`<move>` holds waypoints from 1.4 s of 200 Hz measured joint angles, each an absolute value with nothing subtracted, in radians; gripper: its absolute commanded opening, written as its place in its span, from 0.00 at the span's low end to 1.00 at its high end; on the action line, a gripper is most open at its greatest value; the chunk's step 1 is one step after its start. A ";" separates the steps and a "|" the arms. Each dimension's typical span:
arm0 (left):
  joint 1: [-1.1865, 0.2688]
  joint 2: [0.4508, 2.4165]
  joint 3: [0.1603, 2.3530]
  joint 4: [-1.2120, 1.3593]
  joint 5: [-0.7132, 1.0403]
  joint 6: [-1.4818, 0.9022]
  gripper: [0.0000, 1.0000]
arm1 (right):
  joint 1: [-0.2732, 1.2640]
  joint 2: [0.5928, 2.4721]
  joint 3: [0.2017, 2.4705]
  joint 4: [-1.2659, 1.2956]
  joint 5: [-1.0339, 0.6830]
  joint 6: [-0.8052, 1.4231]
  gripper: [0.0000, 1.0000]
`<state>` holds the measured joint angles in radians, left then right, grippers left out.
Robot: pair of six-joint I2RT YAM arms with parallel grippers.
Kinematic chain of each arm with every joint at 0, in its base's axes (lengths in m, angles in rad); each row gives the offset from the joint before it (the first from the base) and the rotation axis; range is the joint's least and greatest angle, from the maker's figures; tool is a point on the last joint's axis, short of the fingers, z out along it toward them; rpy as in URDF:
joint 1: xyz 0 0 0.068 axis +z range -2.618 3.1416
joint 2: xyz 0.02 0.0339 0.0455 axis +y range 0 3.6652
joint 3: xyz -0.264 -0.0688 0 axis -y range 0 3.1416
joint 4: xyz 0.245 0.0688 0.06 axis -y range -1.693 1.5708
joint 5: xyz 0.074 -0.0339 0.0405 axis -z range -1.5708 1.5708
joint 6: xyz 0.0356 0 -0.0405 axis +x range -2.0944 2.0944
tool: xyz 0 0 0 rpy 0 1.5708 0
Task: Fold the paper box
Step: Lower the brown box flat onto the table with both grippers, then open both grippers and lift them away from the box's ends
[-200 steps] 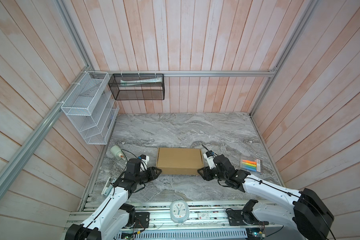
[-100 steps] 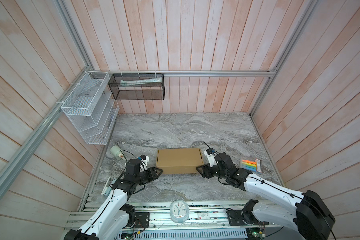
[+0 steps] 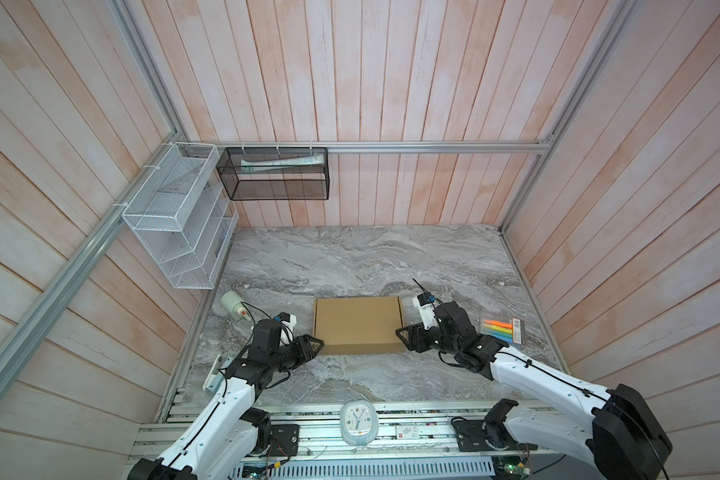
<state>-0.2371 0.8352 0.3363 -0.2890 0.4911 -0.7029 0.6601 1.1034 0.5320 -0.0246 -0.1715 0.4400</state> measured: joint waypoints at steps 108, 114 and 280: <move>-0.237 0.968 0.540 -0.196 0.372 -0.577 0.78 | 0.480 1.099 0.530 0.122 -0.177 0.432 0.67; -0.237 0.980 0.549 -0.191 0.364 -0.568 0.81 | 0.466 1.095 0.529 0.130 -0.178 0.432 0.68; -0.118 1.007 0.548 0.056 0.127 -0.429 1.00 | 0.270 0.897 0.395 0.217 -0.054 0.374 0.76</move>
